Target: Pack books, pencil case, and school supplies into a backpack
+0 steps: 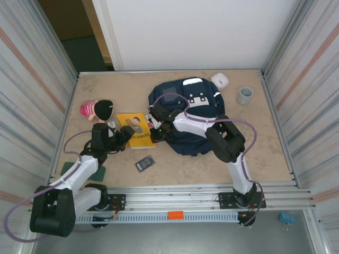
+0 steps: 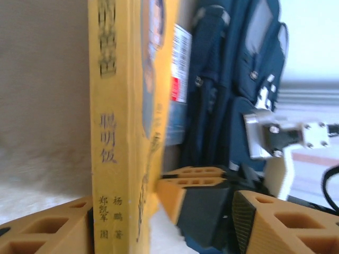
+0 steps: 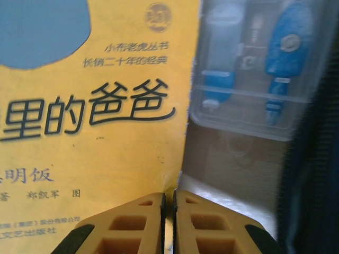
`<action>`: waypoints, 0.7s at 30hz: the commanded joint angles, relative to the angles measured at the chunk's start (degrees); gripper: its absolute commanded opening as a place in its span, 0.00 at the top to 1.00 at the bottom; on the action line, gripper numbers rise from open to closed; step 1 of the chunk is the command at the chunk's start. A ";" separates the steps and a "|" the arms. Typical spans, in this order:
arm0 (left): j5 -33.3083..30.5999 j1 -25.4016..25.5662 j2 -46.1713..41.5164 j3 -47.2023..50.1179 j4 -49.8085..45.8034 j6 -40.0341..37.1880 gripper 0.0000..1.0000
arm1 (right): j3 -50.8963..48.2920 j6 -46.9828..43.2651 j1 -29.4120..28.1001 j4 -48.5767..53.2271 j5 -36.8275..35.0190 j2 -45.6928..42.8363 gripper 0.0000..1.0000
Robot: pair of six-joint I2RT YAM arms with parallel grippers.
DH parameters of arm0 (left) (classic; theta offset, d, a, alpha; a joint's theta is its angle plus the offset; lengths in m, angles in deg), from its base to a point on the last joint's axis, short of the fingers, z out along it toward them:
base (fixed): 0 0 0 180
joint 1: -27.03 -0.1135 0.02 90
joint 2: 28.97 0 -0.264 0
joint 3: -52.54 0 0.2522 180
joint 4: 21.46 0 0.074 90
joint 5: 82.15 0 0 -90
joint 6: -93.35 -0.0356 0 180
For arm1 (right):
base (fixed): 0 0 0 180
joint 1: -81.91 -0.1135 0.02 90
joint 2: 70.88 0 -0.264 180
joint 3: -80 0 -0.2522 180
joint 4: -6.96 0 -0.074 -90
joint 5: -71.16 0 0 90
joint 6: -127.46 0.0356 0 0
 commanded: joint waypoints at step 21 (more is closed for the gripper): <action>-11.95 2.48 -14.90 -4.83 -20.03 -9.56 0.94 | -14.43 5.39 3.85 -12.43 5.74 -23.24 0.54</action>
